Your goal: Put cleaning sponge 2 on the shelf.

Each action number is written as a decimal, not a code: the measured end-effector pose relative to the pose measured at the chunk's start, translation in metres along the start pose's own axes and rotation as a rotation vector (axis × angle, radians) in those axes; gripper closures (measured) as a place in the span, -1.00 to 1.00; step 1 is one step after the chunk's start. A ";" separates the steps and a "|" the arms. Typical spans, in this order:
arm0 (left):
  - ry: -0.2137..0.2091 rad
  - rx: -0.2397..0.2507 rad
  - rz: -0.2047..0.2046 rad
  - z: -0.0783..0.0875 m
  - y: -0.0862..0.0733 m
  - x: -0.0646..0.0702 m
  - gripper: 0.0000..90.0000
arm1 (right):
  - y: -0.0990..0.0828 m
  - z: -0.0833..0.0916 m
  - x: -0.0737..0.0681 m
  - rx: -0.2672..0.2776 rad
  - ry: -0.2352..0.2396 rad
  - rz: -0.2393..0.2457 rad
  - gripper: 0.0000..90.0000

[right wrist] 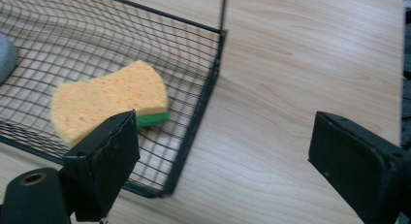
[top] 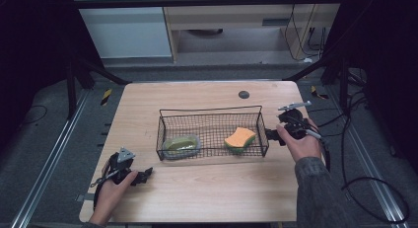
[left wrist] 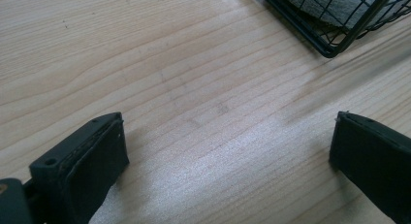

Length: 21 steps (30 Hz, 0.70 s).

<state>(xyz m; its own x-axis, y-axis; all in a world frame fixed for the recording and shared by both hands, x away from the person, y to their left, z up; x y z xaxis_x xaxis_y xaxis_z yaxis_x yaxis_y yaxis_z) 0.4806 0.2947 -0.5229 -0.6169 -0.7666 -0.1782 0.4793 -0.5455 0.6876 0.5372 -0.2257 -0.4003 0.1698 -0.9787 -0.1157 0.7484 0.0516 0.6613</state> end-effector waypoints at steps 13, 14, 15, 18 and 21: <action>0.003 0.001 0.003 0.000 0.000 0.000 -1.00 | -0.072 -0.025 0.052 0.066 -0.089 -0.093 -0.80; 0.003 0.001 0.003 0.000 0.000 0.000 -1.00 | -0.078 -0.031 0.054 0.060 -0.095 -0.088 -0.81; 0.002 0.002 0.004 0.000 0.000 0.000 -1.00 | -0.084 -0.036 0.056 0.057 -0.102 -0.094 -0.81; 0.002 0.002 0.003 0.000 0.000 0.000 -1.00 | -0.096 -0.046 0.060 0.057 -0.105 -0.118 -0.81; 0.002 0.002 0.002 0.000 0.000 0.000 -1.00 | -0.105 -0.055 0.064 0.065 -0.104 -0.142 -0.81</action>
<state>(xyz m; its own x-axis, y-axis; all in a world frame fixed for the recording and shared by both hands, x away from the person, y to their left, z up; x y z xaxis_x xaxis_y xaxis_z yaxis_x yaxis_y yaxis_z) 0.4811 0.2944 -0.5230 -0.6146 -0.7684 -0.1784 0.4794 -0.5434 0.6891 0.5044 -0.2825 -0.5179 -0.0047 -0.9907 -0.1362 0.7163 -0.0984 0.6908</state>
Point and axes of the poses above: each handheld gripper's, and its own axes: z roughly backward along the jaws, y roughly out of its top, x roughly to its right, the point moved 2 cm from there along -z, roughly forward along the jaws, and after that the axes turned 13 degrees about -z, right-handed, at the moved point
